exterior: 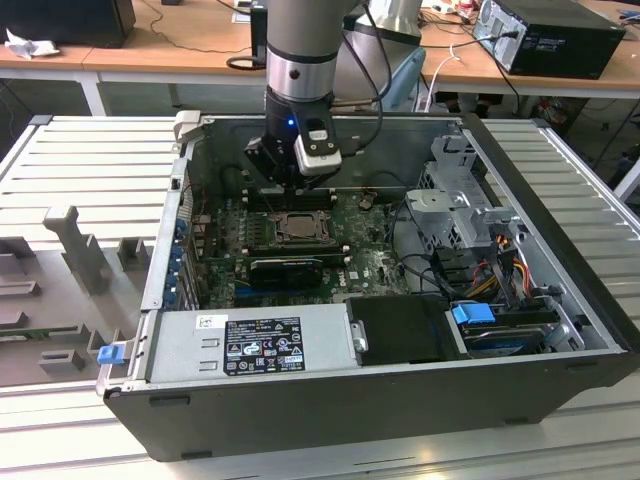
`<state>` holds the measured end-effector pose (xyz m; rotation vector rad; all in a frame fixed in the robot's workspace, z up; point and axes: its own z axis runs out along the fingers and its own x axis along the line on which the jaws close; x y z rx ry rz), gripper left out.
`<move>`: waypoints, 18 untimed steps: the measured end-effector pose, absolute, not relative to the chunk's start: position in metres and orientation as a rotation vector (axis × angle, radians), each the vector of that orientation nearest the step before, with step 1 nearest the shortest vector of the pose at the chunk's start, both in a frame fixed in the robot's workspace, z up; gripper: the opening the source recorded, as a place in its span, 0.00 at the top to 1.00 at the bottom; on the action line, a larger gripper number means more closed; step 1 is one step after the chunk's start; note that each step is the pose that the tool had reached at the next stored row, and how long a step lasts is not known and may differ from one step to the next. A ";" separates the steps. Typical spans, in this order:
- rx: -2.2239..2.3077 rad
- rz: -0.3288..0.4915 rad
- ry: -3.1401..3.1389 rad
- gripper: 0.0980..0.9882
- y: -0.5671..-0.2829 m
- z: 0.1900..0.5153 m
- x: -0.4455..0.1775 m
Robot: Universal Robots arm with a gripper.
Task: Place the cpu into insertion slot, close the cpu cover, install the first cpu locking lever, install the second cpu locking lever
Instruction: 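Install the first cpu locking lever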
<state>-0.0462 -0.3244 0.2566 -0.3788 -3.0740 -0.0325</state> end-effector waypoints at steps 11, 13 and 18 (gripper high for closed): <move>-0.170 -0.080 -3.143 0.99 -0.324 0.256 -0.046; -0.088 -0.089 -3.146 0.99 -0.324 0.256 -0.046; -0.016 -0.100 -3.147 0.99 -0.324 0.256 -0.056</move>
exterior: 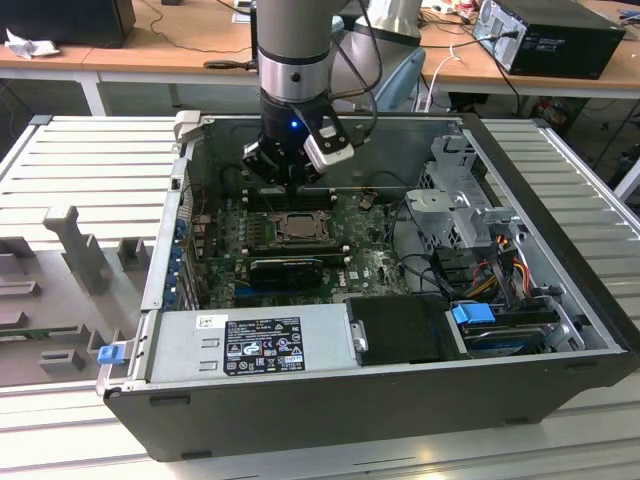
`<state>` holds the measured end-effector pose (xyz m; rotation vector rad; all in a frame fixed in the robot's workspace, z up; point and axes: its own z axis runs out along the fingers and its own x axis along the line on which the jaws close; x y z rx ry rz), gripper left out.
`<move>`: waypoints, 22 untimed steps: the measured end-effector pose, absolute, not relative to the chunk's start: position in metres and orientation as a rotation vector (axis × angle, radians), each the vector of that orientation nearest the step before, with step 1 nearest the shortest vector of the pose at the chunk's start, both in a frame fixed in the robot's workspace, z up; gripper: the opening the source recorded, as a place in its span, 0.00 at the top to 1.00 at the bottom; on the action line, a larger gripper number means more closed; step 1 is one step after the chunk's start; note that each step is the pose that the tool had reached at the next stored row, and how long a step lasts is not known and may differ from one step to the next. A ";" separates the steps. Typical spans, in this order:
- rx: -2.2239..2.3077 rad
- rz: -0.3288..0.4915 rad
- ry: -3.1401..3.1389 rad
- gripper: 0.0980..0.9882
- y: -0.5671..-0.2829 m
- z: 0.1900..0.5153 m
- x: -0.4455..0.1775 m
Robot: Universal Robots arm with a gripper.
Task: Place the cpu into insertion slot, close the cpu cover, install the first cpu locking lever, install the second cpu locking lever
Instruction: 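Install the first cpu locking lever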
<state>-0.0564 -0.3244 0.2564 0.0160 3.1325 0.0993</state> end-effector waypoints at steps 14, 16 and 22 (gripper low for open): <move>0.016 0.185 3.126 0.99 -0.324 0.256 -0.089; 0.016 0.185 3.126 0.99 -0.324 0.256 -0.093; 0.014 0.185 3.126 0.99 -0.324 0.256 -0.107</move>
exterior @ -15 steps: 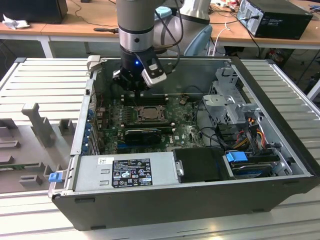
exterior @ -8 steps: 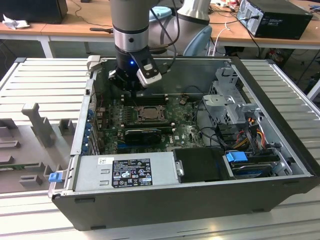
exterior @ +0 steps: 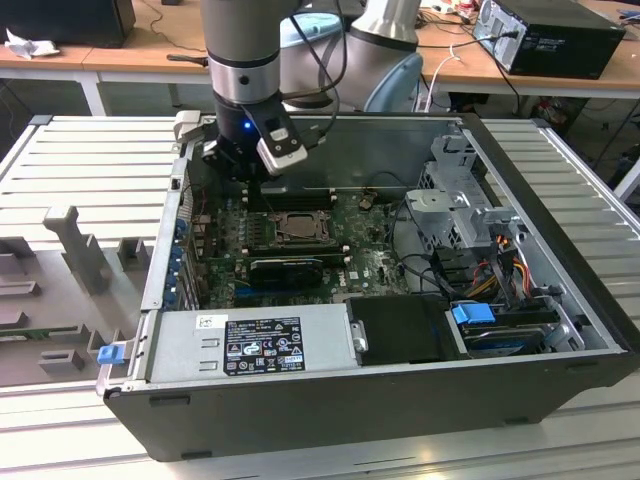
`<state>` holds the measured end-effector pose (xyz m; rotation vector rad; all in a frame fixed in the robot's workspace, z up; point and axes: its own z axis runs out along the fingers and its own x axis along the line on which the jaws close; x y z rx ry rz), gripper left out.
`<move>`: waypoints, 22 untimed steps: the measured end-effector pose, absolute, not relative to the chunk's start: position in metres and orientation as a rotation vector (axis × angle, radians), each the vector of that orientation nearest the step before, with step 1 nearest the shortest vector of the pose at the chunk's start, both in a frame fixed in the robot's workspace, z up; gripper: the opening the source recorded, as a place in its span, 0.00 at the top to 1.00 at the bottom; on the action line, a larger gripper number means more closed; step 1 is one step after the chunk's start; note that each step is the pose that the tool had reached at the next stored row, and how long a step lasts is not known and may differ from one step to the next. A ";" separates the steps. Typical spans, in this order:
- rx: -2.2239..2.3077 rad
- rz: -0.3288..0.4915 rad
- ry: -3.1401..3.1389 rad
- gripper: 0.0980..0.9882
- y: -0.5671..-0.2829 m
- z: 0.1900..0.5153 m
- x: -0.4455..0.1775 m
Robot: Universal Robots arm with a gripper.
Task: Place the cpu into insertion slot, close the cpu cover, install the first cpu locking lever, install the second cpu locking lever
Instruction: 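Install the first cpu locking lever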
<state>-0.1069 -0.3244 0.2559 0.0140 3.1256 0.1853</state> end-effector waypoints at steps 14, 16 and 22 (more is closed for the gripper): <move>-0.011 0.177 3.127 0.99 -0.303 0.253 -0.108; -0.011 0.171 3.128 0.99 -0.303 0.253 -0.088; -0.011 0.164 3.128 0.99 -0.303 0.252 -0.063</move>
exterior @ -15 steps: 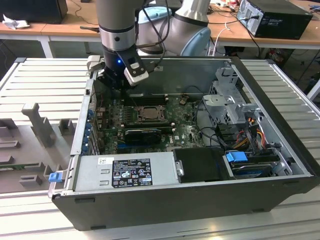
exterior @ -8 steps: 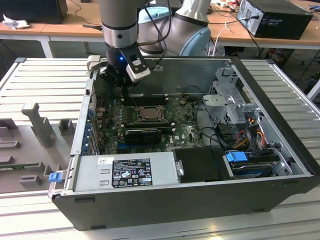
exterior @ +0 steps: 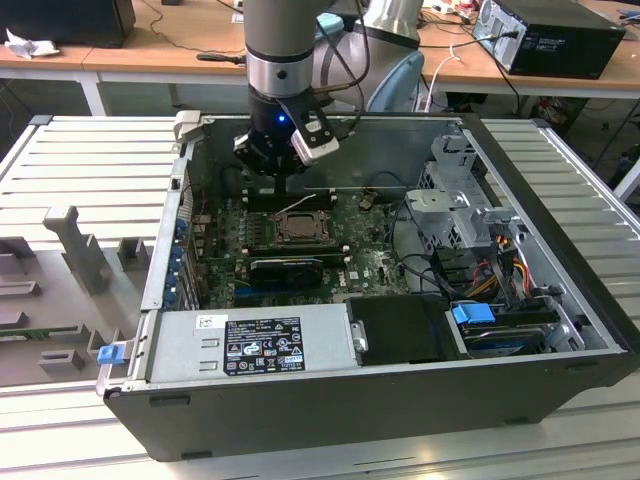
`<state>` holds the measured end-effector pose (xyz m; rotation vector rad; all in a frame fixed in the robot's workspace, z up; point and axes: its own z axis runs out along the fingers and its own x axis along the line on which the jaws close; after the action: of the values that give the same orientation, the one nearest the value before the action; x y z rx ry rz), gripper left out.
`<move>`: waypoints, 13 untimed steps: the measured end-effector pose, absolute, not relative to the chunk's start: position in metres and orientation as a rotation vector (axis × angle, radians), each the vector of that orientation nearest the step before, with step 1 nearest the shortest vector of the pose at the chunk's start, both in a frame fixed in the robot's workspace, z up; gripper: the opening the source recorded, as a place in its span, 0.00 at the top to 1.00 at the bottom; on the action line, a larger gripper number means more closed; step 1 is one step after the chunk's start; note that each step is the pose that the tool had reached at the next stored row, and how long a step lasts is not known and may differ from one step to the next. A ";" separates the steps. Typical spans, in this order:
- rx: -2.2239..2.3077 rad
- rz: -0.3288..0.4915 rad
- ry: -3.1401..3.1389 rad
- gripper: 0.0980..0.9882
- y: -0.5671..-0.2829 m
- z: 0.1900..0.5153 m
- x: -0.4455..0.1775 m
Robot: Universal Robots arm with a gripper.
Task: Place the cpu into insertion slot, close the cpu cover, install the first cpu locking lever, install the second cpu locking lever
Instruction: 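Install the first cpu locking lever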
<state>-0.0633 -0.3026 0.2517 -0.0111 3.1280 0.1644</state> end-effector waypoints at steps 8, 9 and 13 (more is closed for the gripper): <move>-0.011 0.289 3.118 0.99 -0.305 0.249 -0.056; -0.011 0.289 3.118 0.99 -0.305 0.246 -0.056; -0.022 0.289 3.119 0.99 -0.305 0.241 -0.050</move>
<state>-0.0496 -0.3052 0.2409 -0.0223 3.1188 0.2885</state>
